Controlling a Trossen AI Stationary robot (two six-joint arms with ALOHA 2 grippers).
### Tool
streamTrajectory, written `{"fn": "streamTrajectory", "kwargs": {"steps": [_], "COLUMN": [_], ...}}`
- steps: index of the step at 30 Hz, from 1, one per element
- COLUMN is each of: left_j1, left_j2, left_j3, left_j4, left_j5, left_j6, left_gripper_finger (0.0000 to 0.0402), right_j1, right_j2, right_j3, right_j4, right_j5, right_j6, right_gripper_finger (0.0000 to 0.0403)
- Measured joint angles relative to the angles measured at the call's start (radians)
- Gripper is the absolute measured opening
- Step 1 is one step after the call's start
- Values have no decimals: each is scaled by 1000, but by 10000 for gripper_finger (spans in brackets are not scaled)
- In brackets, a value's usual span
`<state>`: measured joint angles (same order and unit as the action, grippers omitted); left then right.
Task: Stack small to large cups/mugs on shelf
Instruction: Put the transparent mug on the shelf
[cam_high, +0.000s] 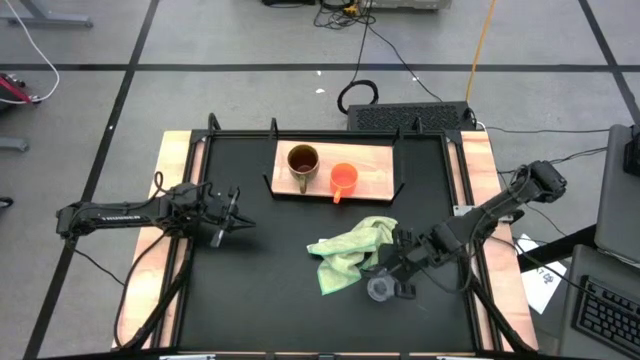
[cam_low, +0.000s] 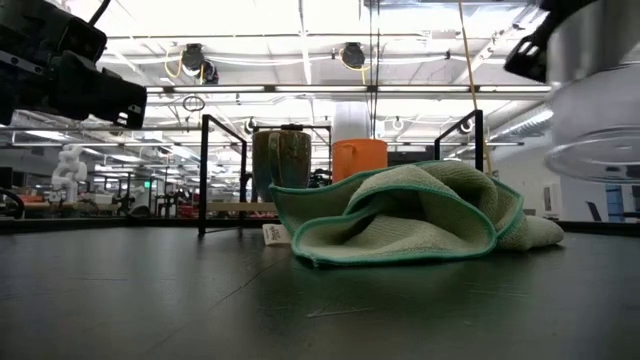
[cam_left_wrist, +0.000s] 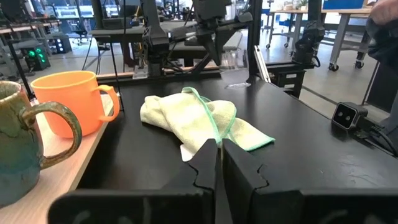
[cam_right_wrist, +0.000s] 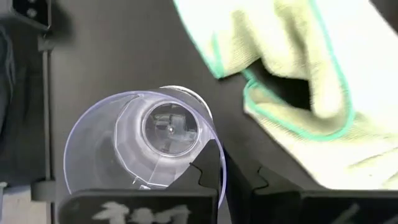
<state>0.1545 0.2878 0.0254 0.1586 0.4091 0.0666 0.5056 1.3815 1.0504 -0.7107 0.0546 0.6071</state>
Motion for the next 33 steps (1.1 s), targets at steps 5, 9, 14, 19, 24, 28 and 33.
{"fn": "streamTrajectory", "kwargs": {"steps": [5,9,14,19,24,28,33], "left_j1": [0,0,0,0,0,0,0], "left_j2": [0,0,0,0,0,0,0], "left_j3": [0,0,0,0,0,0,0], "left_j4": [-15,-15,-15,-18,-36,-37,-37], "left_j5": [0,0,0,0,0,0,0], "left_j6": [0,11,19,18,17,17,16], "left_gripper_finger": [26,26,26,26,26,26,26], "right_j1": [-56,-94,-152,-201,-266,-341,-464], "right_j2": [0,0,0,0,0,0,0], "right_j3": [46,116,207,280,357,425,482], "right_j4": [-4,-5,-16,-61,-141,-212,-280], "right_j5": [-1,-2,-2,52,149,180,181], "right_j6": [-25,-67,-118,-149,-186,-225,-274], "right_gripper_finger": [0,0,0,0,0,0,0]}}
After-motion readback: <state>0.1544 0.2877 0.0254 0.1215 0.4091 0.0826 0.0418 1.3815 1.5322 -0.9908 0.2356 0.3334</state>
